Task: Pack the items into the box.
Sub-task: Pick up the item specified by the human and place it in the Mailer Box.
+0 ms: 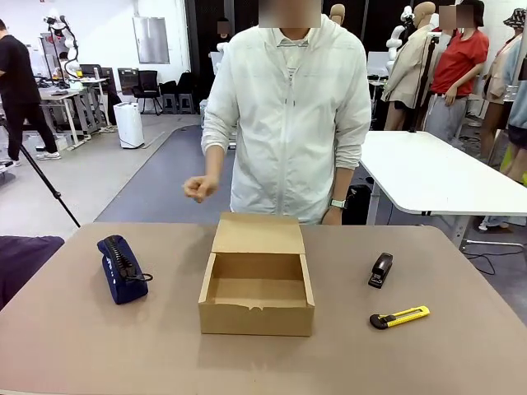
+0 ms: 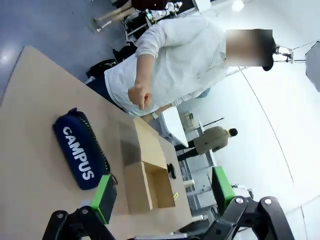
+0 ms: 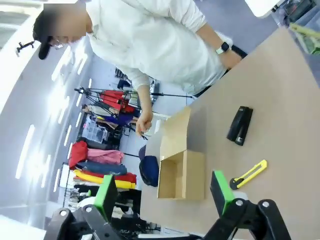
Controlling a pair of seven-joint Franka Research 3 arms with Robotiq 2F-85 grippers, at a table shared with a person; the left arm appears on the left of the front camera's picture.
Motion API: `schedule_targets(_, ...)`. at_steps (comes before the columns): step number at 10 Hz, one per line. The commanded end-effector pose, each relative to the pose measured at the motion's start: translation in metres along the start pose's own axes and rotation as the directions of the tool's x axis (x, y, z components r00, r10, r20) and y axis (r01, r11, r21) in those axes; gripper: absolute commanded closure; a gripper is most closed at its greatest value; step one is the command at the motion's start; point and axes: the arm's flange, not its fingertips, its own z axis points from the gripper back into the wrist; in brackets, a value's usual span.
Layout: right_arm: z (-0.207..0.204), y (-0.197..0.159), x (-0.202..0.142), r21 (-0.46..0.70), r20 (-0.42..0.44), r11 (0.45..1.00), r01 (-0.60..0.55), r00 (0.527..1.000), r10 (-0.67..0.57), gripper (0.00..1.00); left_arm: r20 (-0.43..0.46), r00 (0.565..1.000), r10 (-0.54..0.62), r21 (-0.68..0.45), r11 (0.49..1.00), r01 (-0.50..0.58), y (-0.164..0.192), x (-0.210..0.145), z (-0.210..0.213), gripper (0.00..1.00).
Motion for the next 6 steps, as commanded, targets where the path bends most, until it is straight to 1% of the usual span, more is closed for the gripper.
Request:
schedule_targets(1, -0.0175, 0.0310, -0.0041, -0.003, -0.040, 0.998, -0.069, 0.997, 0.069, 0.00, -0.039, 0.999, -0.035, -0.031, 0.999, 0.034, -0.0253, -0.0011, -0.0099, 0.00)
schedule_targets(6, -0.0175, 0.0310, -0.0041, -0.003, -0.040, 0.998, -0.069, 0.997, 0.069, 0.00, -0.039, 0.999, -0.035, -0.031, 0.999, 0.034, -0.0253, -0.0011, -0.0099, 0.00)
